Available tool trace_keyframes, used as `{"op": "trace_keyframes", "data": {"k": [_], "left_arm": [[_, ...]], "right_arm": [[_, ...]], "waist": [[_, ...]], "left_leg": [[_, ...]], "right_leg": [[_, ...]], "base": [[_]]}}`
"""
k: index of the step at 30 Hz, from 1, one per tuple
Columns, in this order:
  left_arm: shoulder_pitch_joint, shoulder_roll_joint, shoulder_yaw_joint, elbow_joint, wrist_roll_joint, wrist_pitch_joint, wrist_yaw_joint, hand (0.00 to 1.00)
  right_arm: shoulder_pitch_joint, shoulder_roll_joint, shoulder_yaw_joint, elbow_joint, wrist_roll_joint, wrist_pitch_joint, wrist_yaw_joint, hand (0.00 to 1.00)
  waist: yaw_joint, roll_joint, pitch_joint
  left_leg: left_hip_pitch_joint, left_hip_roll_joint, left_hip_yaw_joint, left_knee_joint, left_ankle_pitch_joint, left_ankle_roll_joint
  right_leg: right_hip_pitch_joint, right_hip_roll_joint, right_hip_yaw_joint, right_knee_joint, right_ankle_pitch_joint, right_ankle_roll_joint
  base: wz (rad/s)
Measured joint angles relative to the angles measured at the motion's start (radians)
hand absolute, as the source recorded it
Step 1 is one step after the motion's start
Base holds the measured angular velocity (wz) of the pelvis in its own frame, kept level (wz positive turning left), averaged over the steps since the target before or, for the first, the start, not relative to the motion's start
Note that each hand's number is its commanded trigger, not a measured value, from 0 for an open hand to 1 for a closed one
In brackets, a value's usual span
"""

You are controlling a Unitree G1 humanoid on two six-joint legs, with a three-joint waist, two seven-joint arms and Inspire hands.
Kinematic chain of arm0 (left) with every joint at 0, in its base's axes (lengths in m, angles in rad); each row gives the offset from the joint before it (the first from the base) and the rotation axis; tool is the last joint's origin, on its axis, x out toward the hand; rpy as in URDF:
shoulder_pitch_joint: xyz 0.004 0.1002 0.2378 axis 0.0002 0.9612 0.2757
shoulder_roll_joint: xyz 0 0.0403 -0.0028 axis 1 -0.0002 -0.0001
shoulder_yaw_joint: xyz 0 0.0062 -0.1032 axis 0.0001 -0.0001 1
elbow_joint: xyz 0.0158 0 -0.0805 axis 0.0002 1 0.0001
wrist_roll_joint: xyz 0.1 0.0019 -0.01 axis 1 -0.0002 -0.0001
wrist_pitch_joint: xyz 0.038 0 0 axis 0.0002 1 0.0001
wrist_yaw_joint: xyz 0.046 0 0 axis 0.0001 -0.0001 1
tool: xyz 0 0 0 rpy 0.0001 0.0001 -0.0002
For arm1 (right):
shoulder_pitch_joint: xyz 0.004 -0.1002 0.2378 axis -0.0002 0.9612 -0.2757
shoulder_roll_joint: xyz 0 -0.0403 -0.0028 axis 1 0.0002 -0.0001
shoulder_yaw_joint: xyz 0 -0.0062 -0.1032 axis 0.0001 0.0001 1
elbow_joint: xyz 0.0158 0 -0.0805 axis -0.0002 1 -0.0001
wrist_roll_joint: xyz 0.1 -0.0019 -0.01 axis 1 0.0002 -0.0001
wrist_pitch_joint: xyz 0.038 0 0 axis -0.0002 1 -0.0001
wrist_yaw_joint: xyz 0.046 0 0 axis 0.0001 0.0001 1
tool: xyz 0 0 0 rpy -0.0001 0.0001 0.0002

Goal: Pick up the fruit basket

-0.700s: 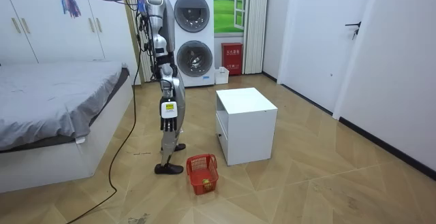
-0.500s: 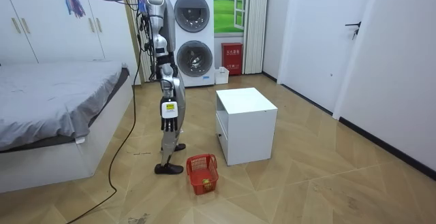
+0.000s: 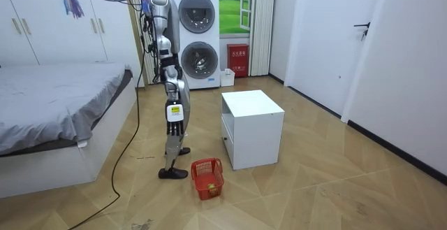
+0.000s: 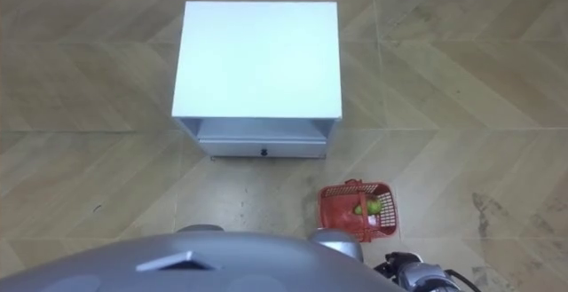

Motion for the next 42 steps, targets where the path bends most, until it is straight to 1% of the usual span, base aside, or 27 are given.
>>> {"op": "trace_keyframes", "data": {"k": [3, 4, 6, 9, 16, 20, 21, 23, 24, 25, 26, 27, 28, 29, 30, 31, 32, 33, 34, 35, 36, 37, 38, 39, 40, 41, 42], "left_arm": [[0.000, -0.002, 0.000, 0.000, 0.000, 0.000, 0.001, 0.00], [0.000, -0.003, 0.000, 0.000, 0.001, 0.000, 0.004, 0.00], [0.000, -0.006, 0.001, 0.000, 0.001, 0.001, 0.011, 0.00], [0.001, -0.008, 0.001, -0.002, 0.001, 0.002, 0.014, 0.00], [-0.020, -0.008, 0.002, -0.008, 0.001, 0.001, 0.005, 0.00], [-0.025, -0.007, 0.004, -0.008, 0.000, -0.008, -0.012, 0.00], [-0.031, -0.004, 0.009, -0.005, 0.003, -0.010, -0.013, 0.00], [-0.042, 0.003, 0.029, 0.009, 0.006, -0.020, -0.014, 0.00], [-0.049, 0.011, 0.044, 0.014, 0.005, -0.030, -0.014, 0.00], [-0.054, 0.019, 0.062, 0.016, 0.005, -0.040, -0.014, 0.00], [-0.056, 0.022, 0.077, 0.019, 0.005, -0.046, -0.014, 0.00], [-0.059, 0.031, 0.096, 0.028, 0.005, -0.050, -0.015, 0.00], [-0.053, 0.041, 0.114, 0.028, 0.004, -0.055, -0.015, 0.00], [-0.055, 0.048, 0.113, 0.028, 0.001, -0.055, -0.014, 0.00], [-0.057, 0.058, 0.112, 0.029, -0.001, -0.058, -0.014, 0.00], [-0.071, 0.069, 0.103, 0.029, -0.008, -0.058, -0.012, 0.00], [-0.084, 0.074, 0.097, 0.031, -0.019, -0.059, -0.011, 0.00], [-0.104, 0.086, 0.082, 0.037, -0.042, -0.060, -0.011, 0.00], [-0.124, 0.095, 0.081, 0.042, -0.046, -0.060, -0.009, 0.00], [-0.135, 0.100, 0.079, 0.048, -0.053, -0.060, -0.006, 0.00], [-0.175, 0.111, 0.066, 0.053, -0.070, -0.059, 0.004, 0.00], [-0.210, 0.119, 0.062, 0.059, -0.081, -0.059, 0.021, 0.00], [-0.248, 0.116, 0.059, 0.074, -0.089, -0.064, 0.038, 0.00], [-0.268, 0.114, 0.051, 0.083, -0.102, -0.067, 0.042, 0.00], [-0.291, 0.111, 0.038, 0.087, -0.128, -0.073, 0.044, 0.00], [-0.293, 0.111, 0.027, 0.092, -0.137, -0.080, 0.045, 0.00], [-0.296, 0.111, 0.003, 0.101, -0.139, -0.086, 0.051, 0.00]], "right_arm": [[0.000, 0.000, 0.000, 0.000, 0.002, -0.006, -0.004, 0.00], [0.002, 0.000, -0.001, 0.001, 0.002, -0.007, -0.007, 0.00], [0.008, 0.000, -0.001, 0.002, 0.005, -0.007, -0.011, 0.00], [0.016, 0.001, -0.001, 0.000, 0.005, -0.007, -0.012, 0.00], [0.020, 0.000, -0.001, 0.000, 0.007, 0.002, -0.014, 0.00], [0.015, -0.001, -0.013, -0.006, 0.013, 0.002, -0.029, 0.00], [0.014, -0.001, -0.016, -0.009, 0.014, -0.002, -0.031, 0.00], [0.004, -0.002, -0.020, -0.014, 0.005, -0.009, -0.032, 0.00], [-0.012, -0.003, -0.020, -0.013, 0.003, -0.009, -0.033, 0.00], [-0.020, -0.003, -0.024, -0.015, 0.002, -0.008, -0.033, 0.00], [-0.029, -0.003, -0.030, -0.021, 0.000, -0.007, -0.032, 0.00], [-0.016, -0.002, -0.045, -0.030, 0.000, -0.003, -0.031, 0.00], [-0.010, -0.002, -0.051, -0.030, 0.003, 0.005, -0.031, 0.00], [-0.012, -0.004, -0.051, -0.035, 0.005, 0.004, -0.034, 0.00], [-0.030, -0.009, -0.051, -0.055, 0.016, 0.001, -0.043, 0.00], [-0.061, -0.019, -0.039, -0.055, 0.018, -0.001, -0.057, 0.00], [-0.077, -0.025, -0.040, -0.055, 0.019, 0.000, -0.065, 0.00], [-0.122, -0.038, -0.040, -0.056, 0.050, -0.003, -0.074, 0.00], [-0.177, -0.047, -0.039, -0.056, 0.096, -0.022, -0.077, 0.00], [-0.193, -0.048, -0.038, -0.056, 0.127, -0.035, -0.080, 0.00], [-0.231, -0.046, -0.036, -0.052, 0.191, -0.066, -0.084, 0.00], [-0.270, -0.040, -0.033, -0.052, 0.247, -0.093, -0.081, 0.00], [-0.295, -0.039, -0.033, -0.048, 0.279, -0.110, -0.072, 0.00], [-0.298, -0.038, -0.033, -0.047, 0.287, -0.116, -0.070, 0.00], [-0.306, -0.036, -0.033, -0.044, 0.293, -0.120, -0.062, 0.00], [-0.304, -0.035, -0.033, -0.040, 0.294, -0.120, -0.060, 0.00], [-0.290, -0.035, -0.033, -0.034, 0.295, -0.120, -0.059, 0.00]], "waist": [[0.000, 0.002, -0.0008], [-0.001, 0.003, -0.0028], [0.000, 0.002, -0.0022], [-0.001, 0.002, 0.0014], [-0.002, 0.002, -0.0004], [0.001, 0.015, 0.0000], [0.003, 0.016, 0.0012], [0.012, 0.013, 0.0002], [0.011, 0.010, -0.0005], [0.012, 0.017, -0.0061], [0.010, 0.017, -0.0043], [0.007, 0.008, -0.0006], [0.018, -0.013, 0.0040], [0.026, -0.014, -0.0054], [0.040, -0.021, -0.0075], [0.054, -0.029, -0.0087], [0.057, -0.032, -0.0088], [0.060, -0.040, -0.0091], [0.059, -0.042, -0.0047], [0.060, -0.043, -0.0034], [0.055, -0.052, -0.0005], [0.065, -0.061, 0.0082], [0.071, -0.055, 0.0168], [0.072, -0.055, 0.0183], [0.084, -0.062, 0.0197], [0.083, -0.060, 0.0189], [0.082, -0.065, 0.0206]], "left_leg": [[0.000, 0.000, 0.000, 0.000, 0.000, 0.000], [0.001, 0.000, 0.000, 0.000, 0.000, 0.000], [0.004, -0.001, 0.000, -0.001, 0.000, 0.000], [0.016, -0.001, -0.001, -0.005, 0.000, 0.000], [-0.003, 0.000, 0.004, 0.017, -0.008, 0.005], [-0.030, 0.001, 0.015, 0.055, -0.016, 0.018], [-0.039, 0.000, 0.023, 0.070, -0.019, 0.023], [-0.064, -0.005, 0.035, 0.086, -0.022, 0.035], [-0.097, -0.004, 0.041, 0.100, -0.025, 0.046], [-0.131, -0.001, 0.047, 0.114, -0.025, 0.058], [-0.144, 0.001, 0.051, 0.124, -0.027, 0.067], [-0.159, -0.005, 0.050, 0.154, -0.034, 0.081], [-0.167, -0.021, 0.050, 0.179, -0.045, 0.090], [-0.182, -0.026, 0.053, 0.200, -0.051, 0.094], [-0.237, -0.025, 0.051, 0.257, -0.068, 0.098], [-0.301, -0.024, 0.050, 0.316, -0.077, 0.103], [-0.338, -0.024, 0.046, 0.348, -0.079, 0.106], [-0.417, -0.023, 0.043, 0.407, -0.081, 0.109], [-0.498, -0.020, 0.040, 0.469, -0.084, 0.111], [-0.538, -0.020, 0.037, 0.505, -0.087, 0.108], [-0.621, -0.022, 0.032, 0.583, -0.101, 0.103], [-0.711, -0.023, 0.032, 0.689, -0.122, 0.097], [-0.798, -0.023, 0.022, 0.806, -0.147, 0.093], [-0.839, -0.024, 0.019, 0.858, -0.158, 0.089], [-0.903, -0.029, 0.016, 0.947, -0.175, 0.084], [-0.929, -0.035, 0.014, 0.982, -0.182, 0.078], [-0.984, -0.040, 0.011, 1.047, -0.193, 0.077]], "right_leg": [[0.000, 0.000, 0.000, 0.000, 0.000, 0.000], [0.001, 0.000, -0.001, 0.000, 0.000, 0.000], [0.005, -0.001, -0.002, 0.000, 0.000, 0.000], [0.017, -0.002, -0.004, 0.001, 0.000, 0.000], [-0.004, -0.006, -0.006, 0.029, 0.000, 0.000], [-0.049, -0.017, 0.001, 0.101, -0.001, 0.001], [-0.076, -0.024, 0.003, 0.133, -0.001, 0.001], [-0.120, -0.036, 0.002, 0.174, -0.001, 0.001], [-0.156, -0.046, 0.003, 0.199, 0.001, 0.003], [-0.178, -0.054, 0.004, 0.213, 0.002, 0.010], [-0.190, -0.064, -0.001, 0.250, -0.004, 0.016], [-0.216, -0.097, 0.001, 0.404, -0.021, 0.025], [-0.219, -0.126, 0.032, 0.570, -0.021, 0.026], [-0.220, -0.135, 0.059, 0.646, -0.018, 0.024], [-0.215, -0.138, 0.100, 0.750, -0.004, 0.016], [-0.203, -0.151, 0.114, 0.808, 0.018, 0.016], [-0.194, -0.157, 0.115, 0.820, 0.027, 0.015], [-0.182, -0.165, 0.125, 0.824, 0.041, 0.018], [-0.177, -0.166, 0.141, 0.820, 0.047, 0.019], [-0.174, -0.167, 0.145, 0.818, 0.048, 0.020], [-0.169, -0.166, 0.159, 0.806, 0.042, 0.027], [-0.173, -0.166, 0.173, 0.806, 0.016, 0.041], [-0.189, -0.165, 0.180, 0.874, -0.137, 0.062], [-0.207, -0.166, 0.178, 0.925, -0.197, 0.068], [-0.249, -0.167, 0.182, 1.038, -0.282, 0.053], [-0.269, -0.168, 0.188, 1.095, -0.307, 0.047], [-0.318, -0.170, 0.201, 1.208, -0.331, 0.034]], "base": [[0.00], [0.00], [0.00], [0.00], [0.00], [-0.07], [-0.19], [-0.21], [-0.15], [-0.07], [0.20], [0.31], [0.24], [0.03], [0.00], [0.08], [0.16], [0.15], [0.13], [0.13], [0.15], [0.27], [0.27], [0.31], [0.23], [0.31], [0.29]]}}
